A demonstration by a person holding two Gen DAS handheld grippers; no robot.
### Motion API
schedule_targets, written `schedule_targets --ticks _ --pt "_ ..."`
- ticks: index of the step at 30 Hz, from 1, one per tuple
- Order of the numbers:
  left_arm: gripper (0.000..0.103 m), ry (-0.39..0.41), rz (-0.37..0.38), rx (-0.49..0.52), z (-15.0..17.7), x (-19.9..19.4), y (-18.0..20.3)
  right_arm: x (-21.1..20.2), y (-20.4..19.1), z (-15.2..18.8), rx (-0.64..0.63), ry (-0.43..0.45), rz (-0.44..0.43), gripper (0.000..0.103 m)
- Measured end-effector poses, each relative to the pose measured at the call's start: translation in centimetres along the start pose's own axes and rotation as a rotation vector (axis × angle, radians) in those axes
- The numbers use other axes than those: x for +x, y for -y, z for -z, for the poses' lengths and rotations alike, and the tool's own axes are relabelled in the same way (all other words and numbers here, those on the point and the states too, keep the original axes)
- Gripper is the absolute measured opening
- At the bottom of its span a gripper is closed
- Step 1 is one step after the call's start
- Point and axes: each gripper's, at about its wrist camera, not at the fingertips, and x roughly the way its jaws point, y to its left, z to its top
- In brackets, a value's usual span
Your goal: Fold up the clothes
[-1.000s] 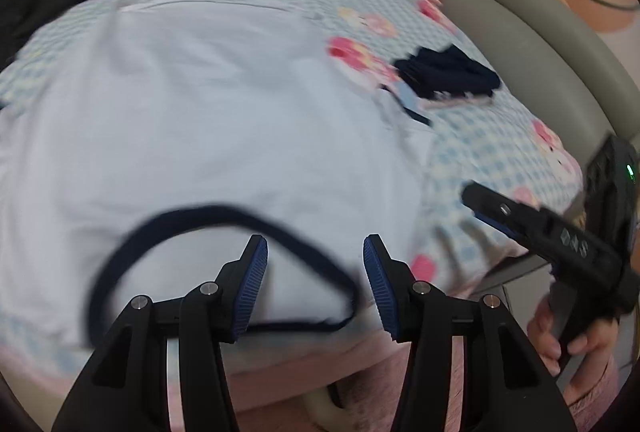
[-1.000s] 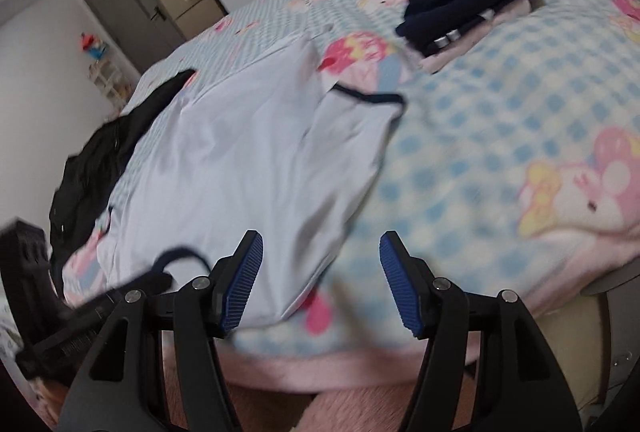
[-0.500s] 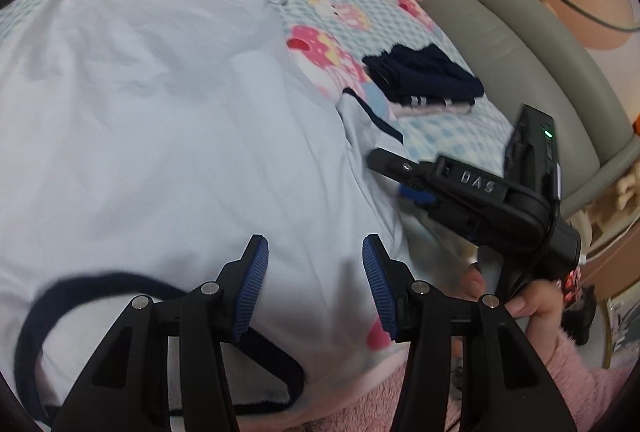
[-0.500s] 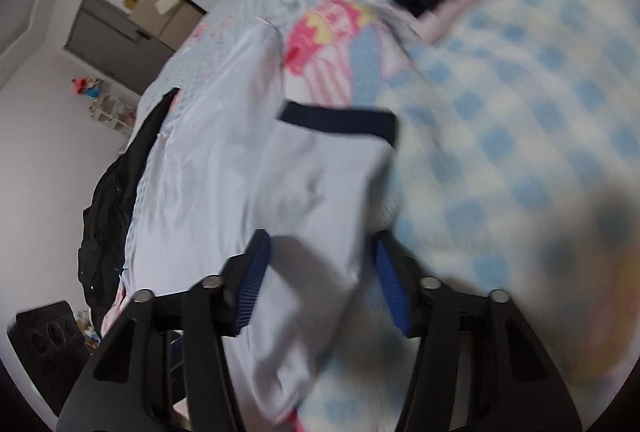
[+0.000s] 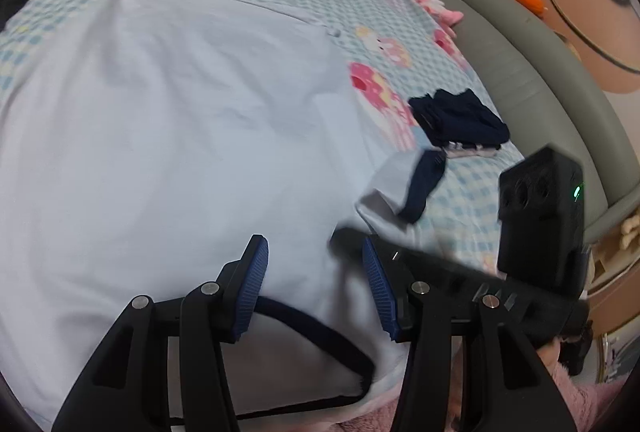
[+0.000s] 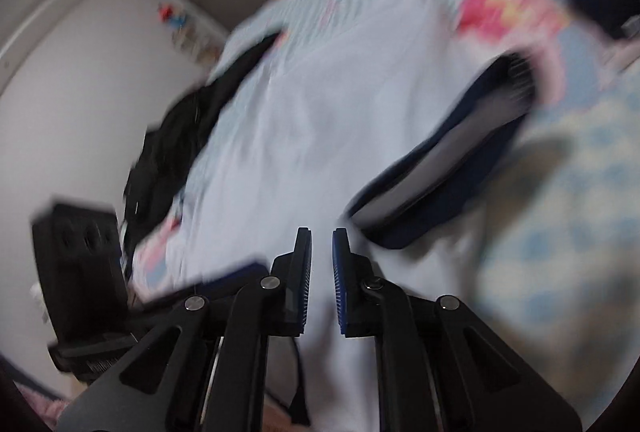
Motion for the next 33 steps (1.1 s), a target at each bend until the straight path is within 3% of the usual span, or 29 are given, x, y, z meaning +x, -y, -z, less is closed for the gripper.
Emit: schedule_targets --ticks 2,4,6,9,11,13,14,15,18,22,24,26,28,30,32,33 --pt "0.050 0.009 0.007 -0.013 -0.2 -0.1 -0.5 1.0 -0.5 0.8 -0.021 -0.054 0.036 0.011" --pt "0.050 0.010 0.038 -0.001 -0.6 0.0 -0.3 0.0 -0.8 1.3 -0.020 -0.048 0.068 0.012" --pt "0.050 0.012 0.072 0.070 -1.1 0.5 1.3 -2.9 -0.6 1.7 0.006 0.024 0.077 0.024" --pt "0.053 -0.016 0.112 0.182 -1.5 2.2 4.5 -7.1 0.4 2.5 0.047 0.115 0.149 0.032" --pt "0.053 -0.044 0.094 0.248 -1.5 4.1 6.3 -8.5 1.5 2.9 0.071 0.124 0.218 0.032" --pt "0.053 -0.070 0.030 0.294 -1.5 6.1 7.5 -8.7 2.9 3.1 0.101 0.114 0.248 0.032" --pt "0.042 -0.079 -0.006 0.303 -1.5 7.0 7.8 -8.6 3.6 3.1 0.118 0.103 0.251 0.032" --pt "0.016 -0.071 -0.021 0.286 -1.7 7.3 7.7 -8.4 4.1 3.1 0.135 0.088 0.247 0.032" --pt "0.009 0.014 -0.007 0.184 -2.5 5.8 6.6 -7.2 4.3 2.9 0.132 0.051 0.231 0.032" --pt "0.008 0.091 -0.044 0.051 -3.3 3.4 4.2 -5.7 2.6 2.2 0.048 0.017 0.177 0.036" --pt "0.008 0.100 -0.106 0.016 -3.4 2.9 2.9 -4.9 1.7 2.2 -0.005 -0.008 0.149 0.052" --pt "0.008 0.084 -0.129 -0.025 -3.4 2.9 1.6 -3.5 1.2 2.4 -0.054 -0.047 0.196 0.054" --pt "0.009 0.021 -0.082 -0.087 -3.4 3.4 0.1 -3.3 1.2 2.7 -0.070 -0.056 0.257 0.052" --pt "0.018 -0.003 -0.044 -0.103 -2.9 3.3 -0.4 -3.3 1.3 3.1 -0.076 -0.057 0.315 0.043" --pt "0.037 0.003 -0.048 -0.068 -2.3 2.9 -0.2 -3.4 1.4 3.5 -0.083 -0.057 0.374 0.041" --pt "0.039 0.019 -0.070 -0.042 -2.0 2.6 0.0 -3.7 1.4 3.7 -0.090 -0.053 0.406 0.041"
